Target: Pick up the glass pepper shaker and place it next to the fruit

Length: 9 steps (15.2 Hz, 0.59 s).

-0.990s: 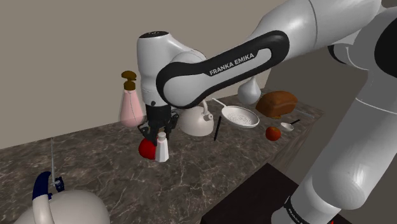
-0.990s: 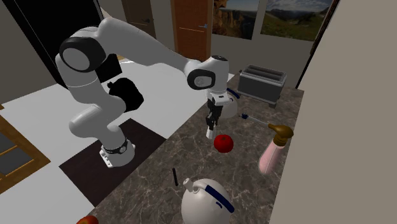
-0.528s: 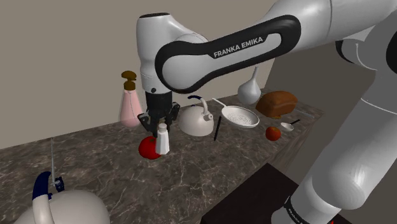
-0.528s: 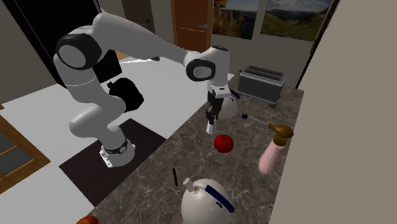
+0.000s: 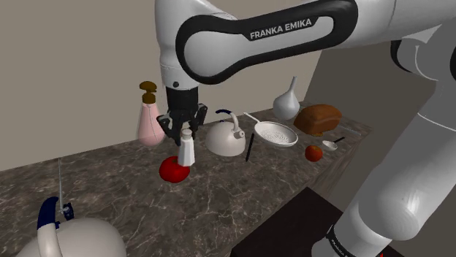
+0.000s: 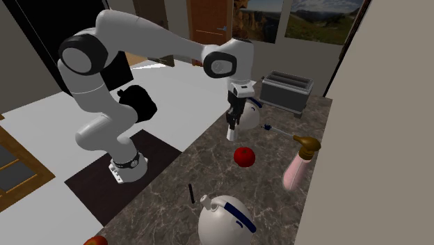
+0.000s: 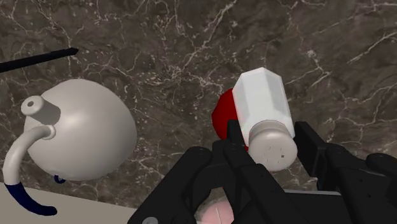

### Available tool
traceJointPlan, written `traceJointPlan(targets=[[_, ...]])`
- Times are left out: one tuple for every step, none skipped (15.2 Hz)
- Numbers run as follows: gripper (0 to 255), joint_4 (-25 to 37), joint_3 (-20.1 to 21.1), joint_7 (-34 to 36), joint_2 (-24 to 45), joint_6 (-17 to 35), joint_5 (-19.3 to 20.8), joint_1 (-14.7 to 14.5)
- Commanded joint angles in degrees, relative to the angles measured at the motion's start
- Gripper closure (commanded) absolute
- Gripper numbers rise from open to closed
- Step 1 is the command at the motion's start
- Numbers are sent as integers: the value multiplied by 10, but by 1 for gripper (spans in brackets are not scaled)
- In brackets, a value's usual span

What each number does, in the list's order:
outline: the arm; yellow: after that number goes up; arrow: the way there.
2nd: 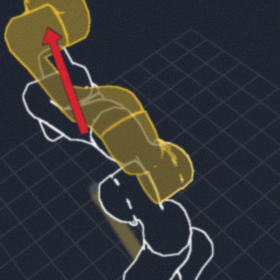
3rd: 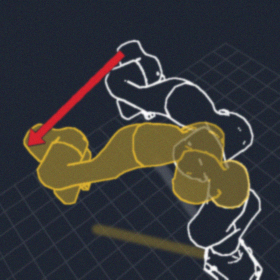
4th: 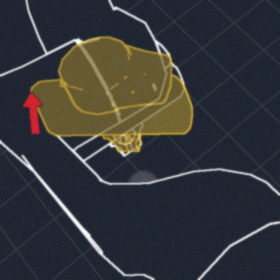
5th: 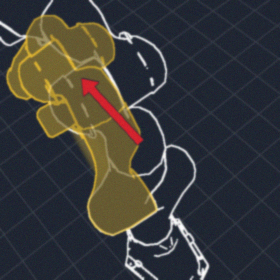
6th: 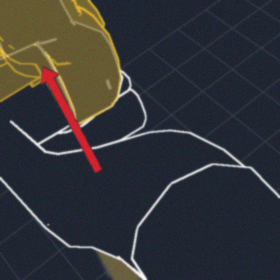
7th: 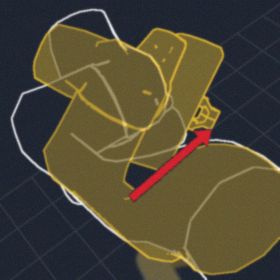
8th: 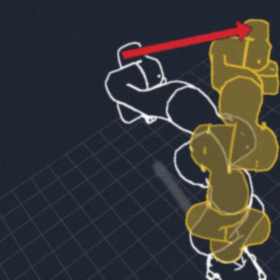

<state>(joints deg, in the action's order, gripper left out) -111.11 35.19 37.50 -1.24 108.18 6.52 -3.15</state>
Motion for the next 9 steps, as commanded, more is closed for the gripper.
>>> traceJointPlan(targets=[[255, 11, 0, -3, -4, -14, -3, 0], [255, 18, -1, -5, -6, -22, -4, 0], [255, 24, -1, -6, -7, -29, -5, 0], [255, 31, -1, -7, -8, -37, -6, 1], [255, 38, -1, -8, -8, -44, -6, 1], [255, 45, -1, -9, -9, -52, -7, 1], [255, 52, -1, -10, -10, -59, -7, 1], [255, 60, -1, -11, -10, -67, -8, 1], [255, 61, -1, -11, -10, -68, -8, 1]])
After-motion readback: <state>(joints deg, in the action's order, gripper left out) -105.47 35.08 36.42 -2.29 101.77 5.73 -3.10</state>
